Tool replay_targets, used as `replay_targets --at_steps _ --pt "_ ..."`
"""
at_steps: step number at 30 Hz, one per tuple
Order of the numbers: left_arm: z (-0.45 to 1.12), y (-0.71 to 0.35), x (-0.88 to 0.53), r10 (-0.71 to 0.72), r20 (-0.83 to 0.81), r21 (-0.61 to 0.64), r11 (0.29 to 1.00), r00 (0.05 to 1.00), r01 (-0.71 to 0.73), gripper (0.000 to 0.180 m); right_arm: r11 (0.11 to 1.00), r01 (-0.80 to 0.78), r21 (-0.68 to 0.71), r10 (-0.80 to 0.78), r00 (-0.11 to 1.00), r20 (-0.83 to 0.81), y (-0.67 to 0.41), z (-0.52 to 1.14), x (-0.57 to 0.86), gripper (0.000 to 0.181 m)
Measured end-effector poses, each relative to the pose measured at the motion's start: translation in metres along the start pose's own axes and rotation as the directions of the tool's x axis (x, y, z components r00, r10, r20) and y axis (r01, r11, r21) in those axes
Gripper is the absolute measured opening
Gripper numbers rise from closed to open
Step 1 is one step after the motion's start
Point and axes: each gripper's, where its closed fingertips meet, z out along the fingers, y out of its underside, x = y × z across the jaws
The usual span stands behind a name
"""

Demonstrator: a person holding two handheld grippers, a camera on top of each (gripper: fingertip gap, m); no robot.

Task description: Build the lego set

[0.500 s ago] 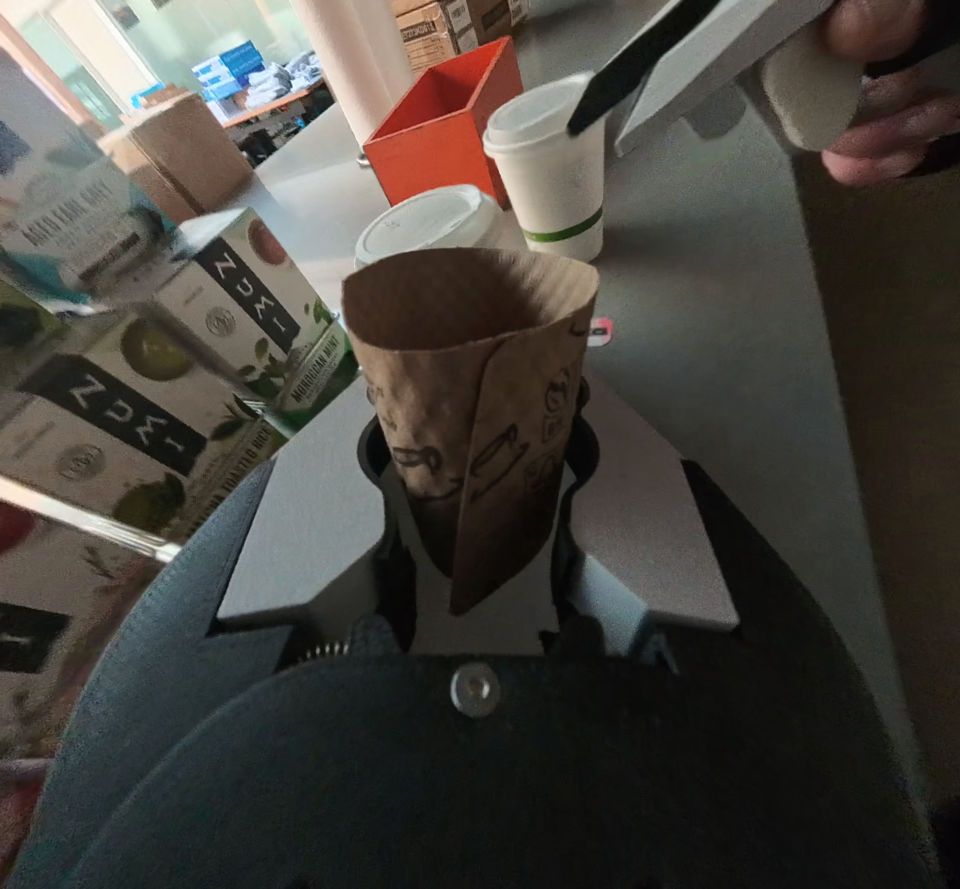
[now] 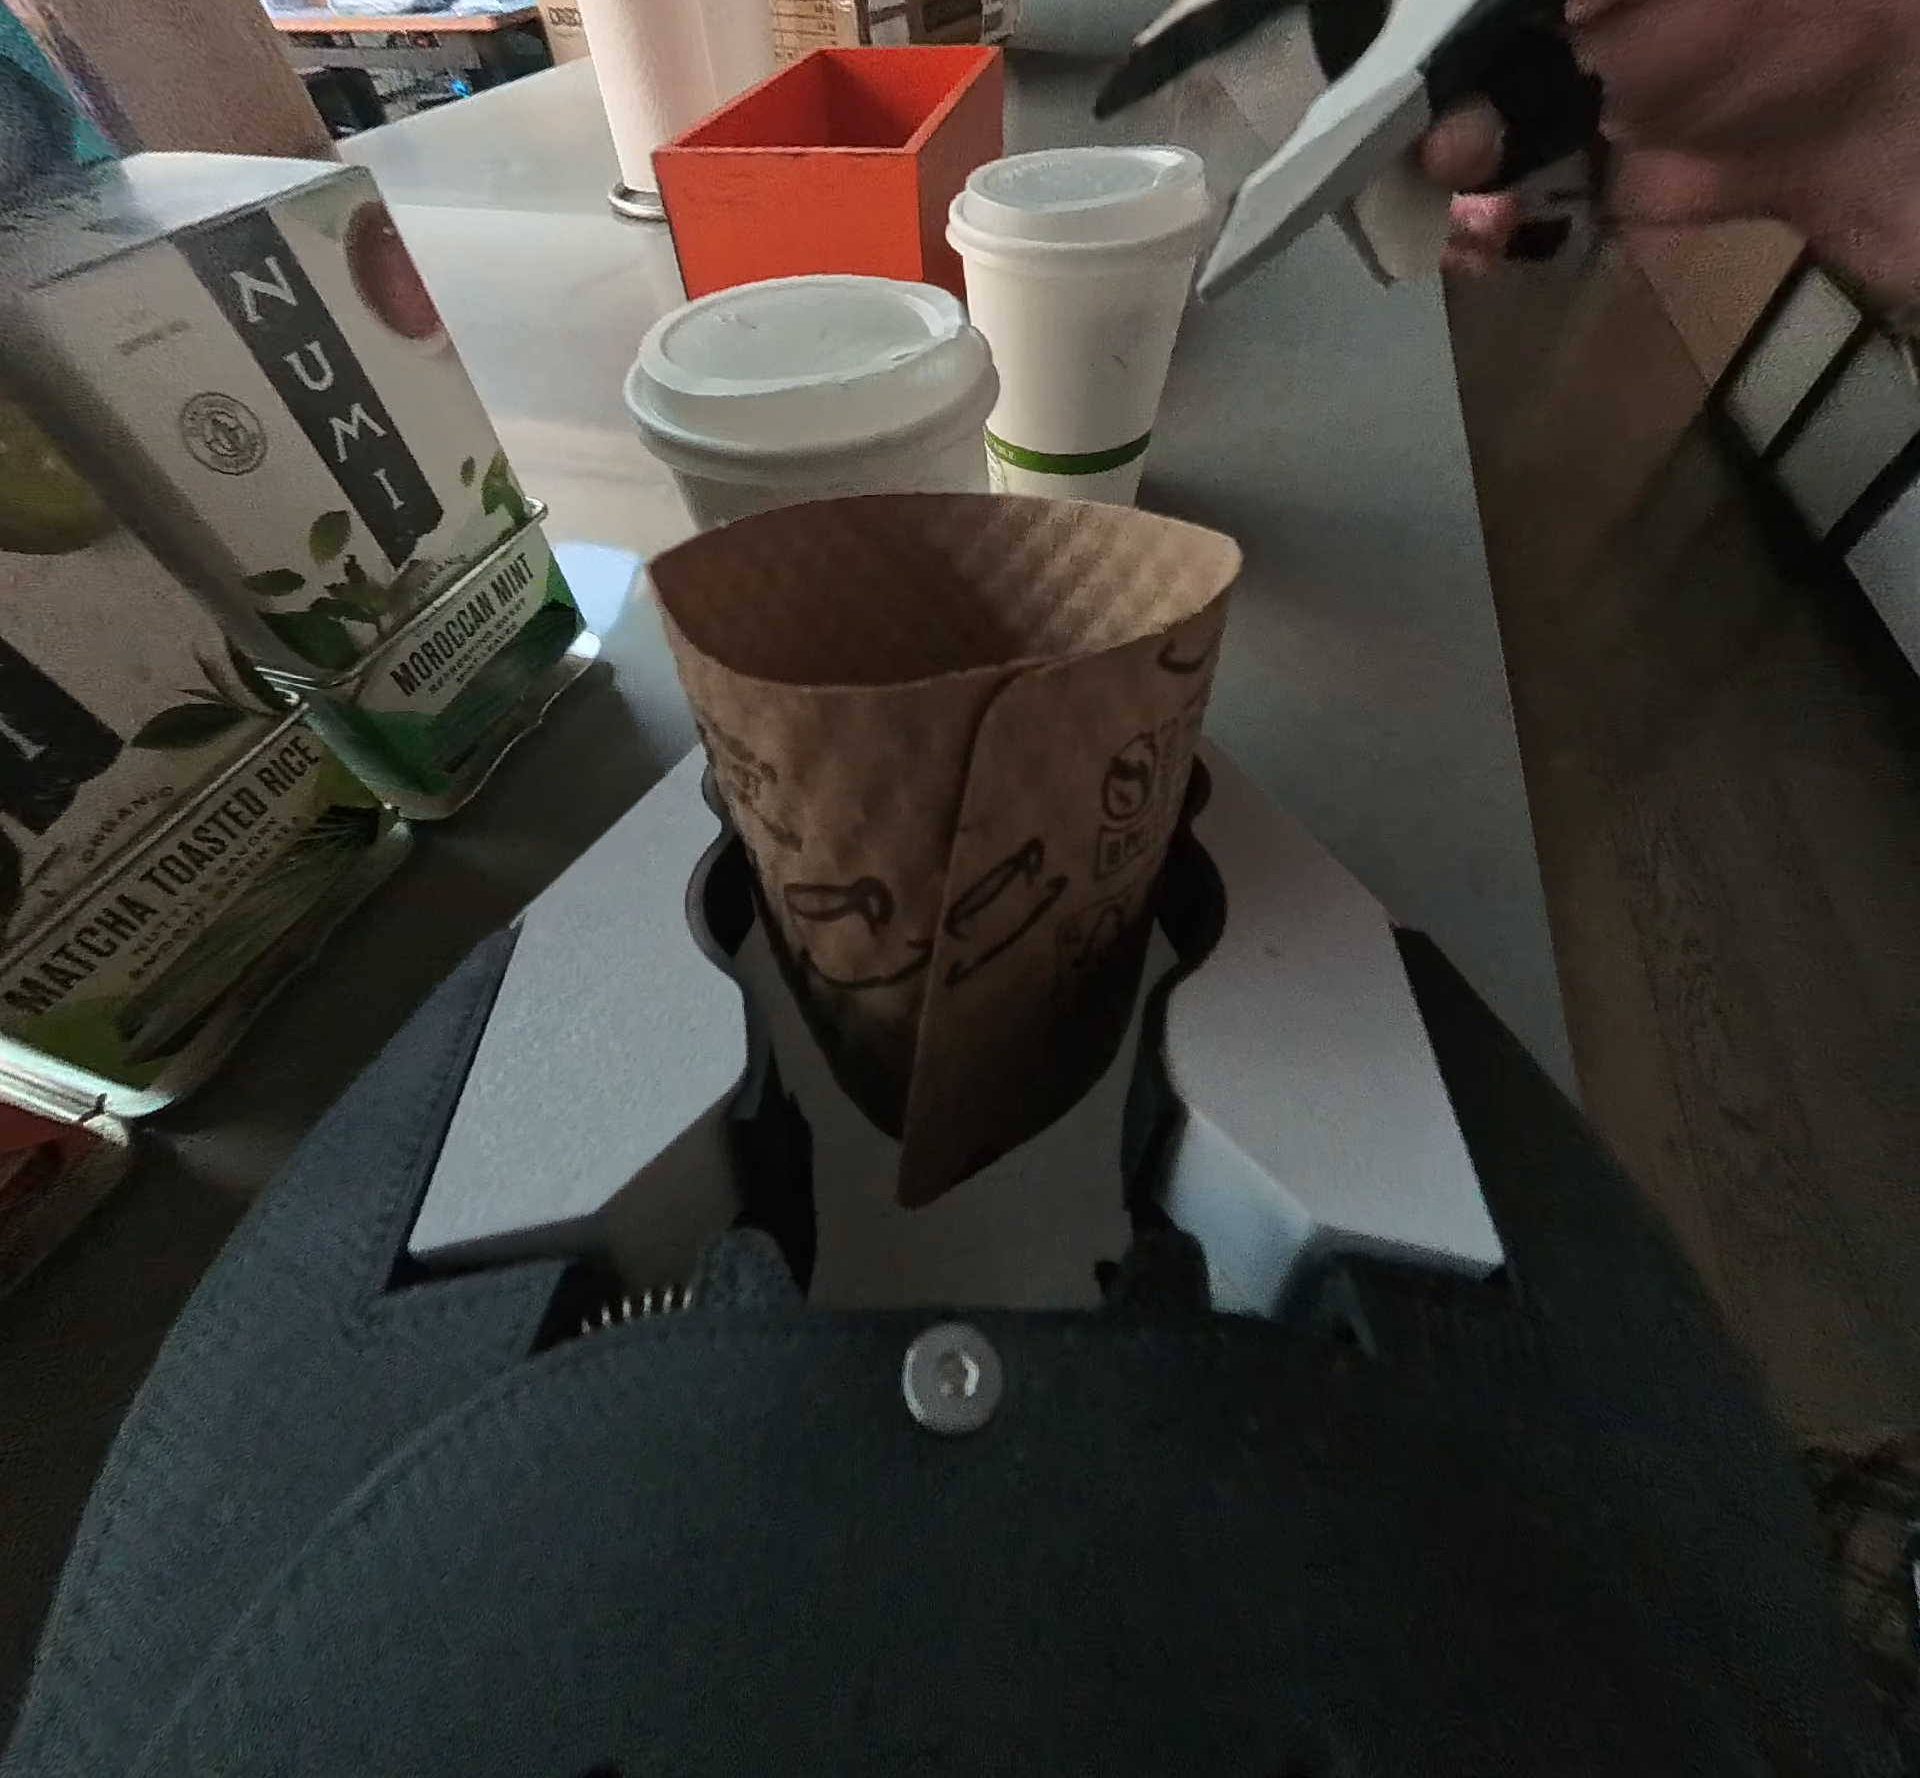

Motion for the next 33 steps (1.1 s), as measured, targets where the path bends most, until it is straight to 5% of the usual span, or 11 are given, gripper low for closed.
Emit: replay_targets --at_steps 4,9,15,23,33 --pt "0.003 0.002 0.003 0.004 -0.009 -0.011 1.0 1.0 -0.004 0.078 0.987 0.093 -0.134 -0.082 0.993 0.085 -0.008 0.017 0.0 0.124" --pt "0.005 0.003 0.003 -0.003 -0.013 -0.012 1.0 1.0 0.003 0.077 0.883 0.258 -0.391 -0.193 0.961 0.199 0.006 0.029 0.0 0.113" --pt "0.007 0.004 0.006 -0.011 -0.028 -0.008 1.0 1.0 0.011 0.077 0.767 0.344 -0.542 -0.192 0.929 0.317 0.016 0.036 0.001 0.112" --pt "0.008 0.002 0.006 -0.02 -0.037 0.003 1.0 0.999 0.02 0.076 0.669 0.427 -0.609 -0.222 0.896 0.384 0.028 0.037 0.0 0.108" --pt "0.012 0.006 0.007 -0.031 -0.055 0.002 0.999 0.998 0.032 0.075 0.715 0.366 -0.596 -0.162 0.915 0.368 0.028 0.032 -0.002 0.108"
